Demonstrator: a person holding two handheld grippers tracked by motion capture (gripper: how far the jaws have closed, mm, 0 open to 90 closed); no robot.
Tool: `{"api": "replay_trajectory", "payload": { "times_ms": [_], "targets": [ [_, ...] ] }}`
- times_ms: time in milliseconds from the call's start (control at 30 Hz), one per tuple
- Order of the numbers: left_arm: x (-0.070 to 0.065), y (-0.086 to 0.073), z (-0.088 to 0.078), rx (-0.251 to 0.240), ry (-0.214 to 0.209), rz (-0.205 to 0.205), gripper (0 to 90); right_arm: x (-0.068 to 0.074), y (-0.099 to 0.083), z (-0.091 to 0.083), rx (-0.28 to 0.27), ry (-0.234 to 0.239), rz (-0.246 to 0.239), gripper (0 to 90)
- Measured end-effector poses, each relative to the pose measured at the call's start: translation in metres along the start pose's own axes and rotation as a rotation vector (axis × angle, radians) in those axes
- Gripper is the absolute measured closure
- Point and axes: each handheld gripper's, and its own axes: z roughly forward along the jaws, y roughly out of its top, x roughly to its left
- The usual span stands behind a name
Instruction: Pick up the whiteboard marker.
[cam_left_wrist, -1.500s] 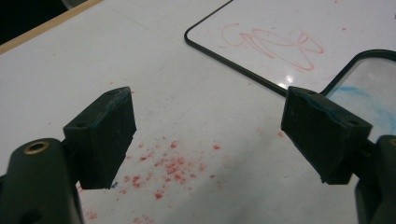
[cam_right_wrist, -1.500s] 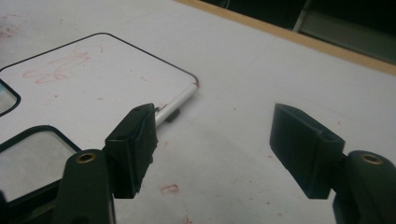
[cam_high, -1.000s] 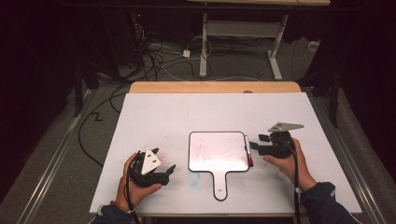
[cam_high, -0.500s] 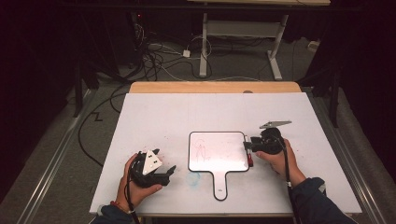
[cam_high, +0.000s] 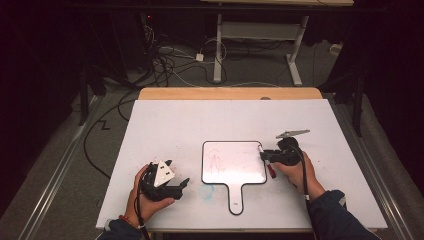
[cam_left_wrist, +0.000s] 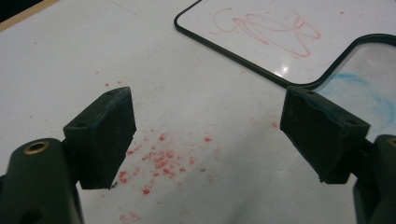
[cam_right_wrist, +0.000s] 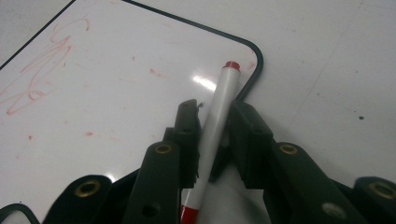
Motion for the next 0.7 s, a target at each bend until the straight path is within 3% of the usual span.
{"api": "replay_trajectory", "payload": {
  "times_ms": [267,300,467,567,600,700],
  "targets": [
    [-0.001,0.002,0.003,0.011,-0.004,-0.018,17.2,0.002,0.0,-0.002,-0.015,-0.014,-0.005,80.6],
    [-0.001,0.002,0.003,0.011,-0.006,-0.02,17.2,0.002,0.0,-0.003,-0.014,0.002,-0.003,81.1],
    [-0.002,0.003,0.004,0.01,-0.012,-0.032,17.9,0.004,0.0,-0.003,-0.018,0.001,-0.015,81.4],
    [-0.003,0.006,0.005,0.005,-0.02,-0.042,18.2,0.005,0.001,-0.006,-0.035,-0.001,-0.016,81.5],
    [-0.004,0.008,0.005,-0.001,-0.026,-0.044,18.3,0.006,0.002,-0.011,-0.064,0.009,-0.011,81.5],
    [-0.006,0.019,0.008,-0.031,-0.061,-0.072,19.2,0.009,0.005,-0.017,-0.098,0.02,-0.017,81.5]
  ]
}}
